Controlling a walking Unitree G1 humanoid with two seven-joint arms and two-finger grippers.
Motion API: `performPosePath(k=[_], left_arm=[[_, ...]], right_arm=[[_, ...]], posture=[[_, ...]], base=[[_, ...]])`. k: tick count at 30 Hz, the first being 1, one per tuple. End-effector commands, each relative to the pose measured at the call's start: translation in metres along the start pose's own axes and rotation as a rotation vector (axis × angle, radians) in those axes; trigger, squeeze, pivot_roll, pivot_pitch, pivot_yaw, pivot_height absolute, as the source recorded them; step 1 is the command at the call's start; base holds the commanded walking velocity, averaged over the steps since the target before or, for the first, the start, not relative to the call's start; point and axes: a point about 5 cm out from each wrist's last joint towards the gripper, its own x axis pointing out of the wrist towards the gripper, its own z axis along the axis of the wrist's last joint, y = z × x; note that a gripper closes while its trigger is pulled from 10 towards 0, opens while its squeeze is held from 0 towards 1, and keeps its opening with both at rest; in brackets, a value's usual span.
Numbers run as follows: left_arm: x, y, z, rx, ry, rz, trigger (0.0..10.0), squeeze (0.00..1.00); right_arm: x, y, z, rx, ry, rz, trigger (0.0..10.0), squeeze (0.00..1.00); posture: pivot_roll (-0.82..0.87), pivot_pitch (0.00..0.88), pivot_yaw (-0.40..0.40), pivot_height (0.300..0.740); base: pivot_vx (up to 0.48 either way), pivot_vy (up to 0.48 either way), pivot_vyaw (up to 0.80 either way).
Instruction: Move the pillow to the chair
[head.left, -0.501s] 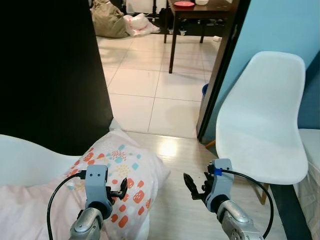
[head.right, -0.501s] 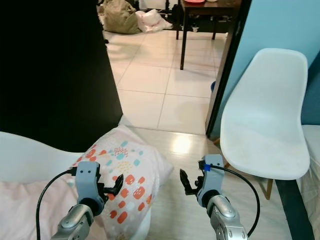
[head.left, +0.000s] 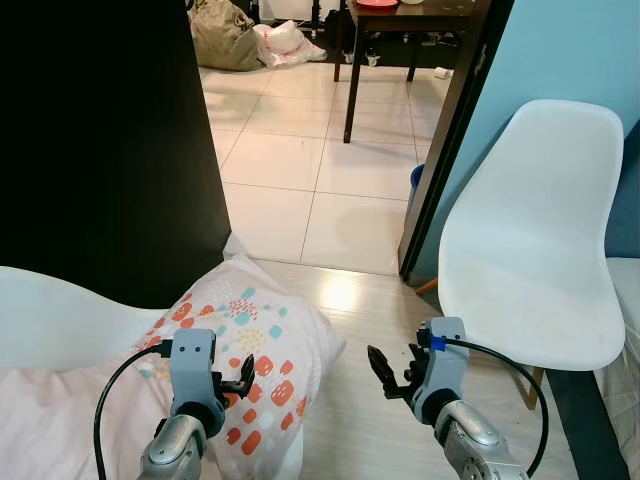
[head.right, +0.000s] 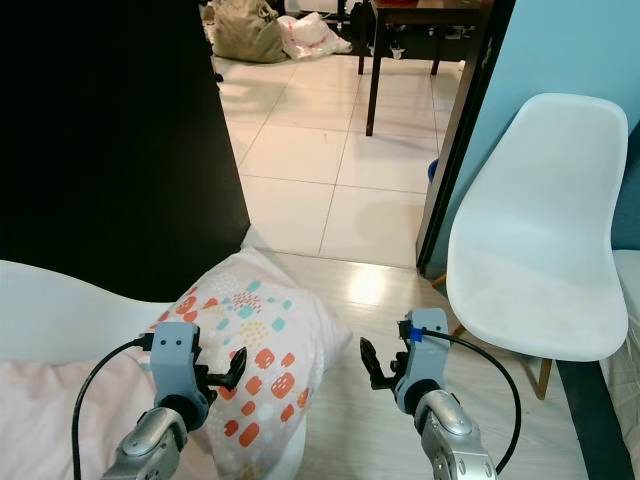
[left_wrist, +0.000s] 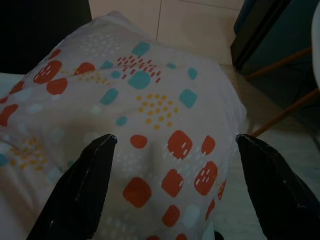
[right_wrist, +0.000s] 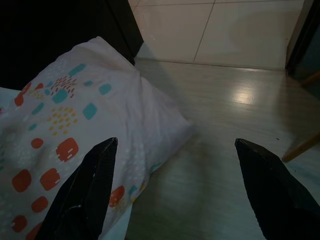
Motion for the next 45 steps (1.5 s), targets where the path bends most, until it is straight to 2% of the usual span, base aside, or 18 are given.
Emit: performPosePath(k=[1, 31, 40, 45], left_arm=[[-0.0018, 0.0039, -0.0067, 0.001, 0.039, 0.020, 10.0, 0.00], [-0.0019, 0.0029, -0.0074, 0.015, 0.051, 0.020, 10.0, 0.00], [-0.0028, 0.0056, -0.0067, 0.049, 0.057, 0.037, 10.0, 0.00], [-0.0023, 0.0046, -0.0077, 0.057, 0.067, 0.032, 10.0, 0.00]], right_arm=[[-0.0014, -0.0012, -0.0027, 0.014, 0.012, -0.001, 10.0, 0.00], [-0.0019, -0.0007, -0.0029, 0.016, 0.014, 0.002, 10.0, 0.00], [-0.0018, 0.0000, -0.0028, 0.019, 0.012, 0.001, 10.0, 0.00], [-0.0018, 0.0000, -0.0026, 0.020, 0.010, 0.001, 10.0, 0.00]], posture=[[-0.06, 0.097, 0.017, 0.740], [-0.06, 0.103, 0.019, 0.740], [-0.07, 0.104, 0.022, 0.740], [-0.07, 0.104, 0.023, 0.740]], base=[[-0.270, 0.000, 0.00], [-0.321, 0.000, 0.00], [0.000, 0.000, 0.00], [0.000, -0.408, 0.00]])
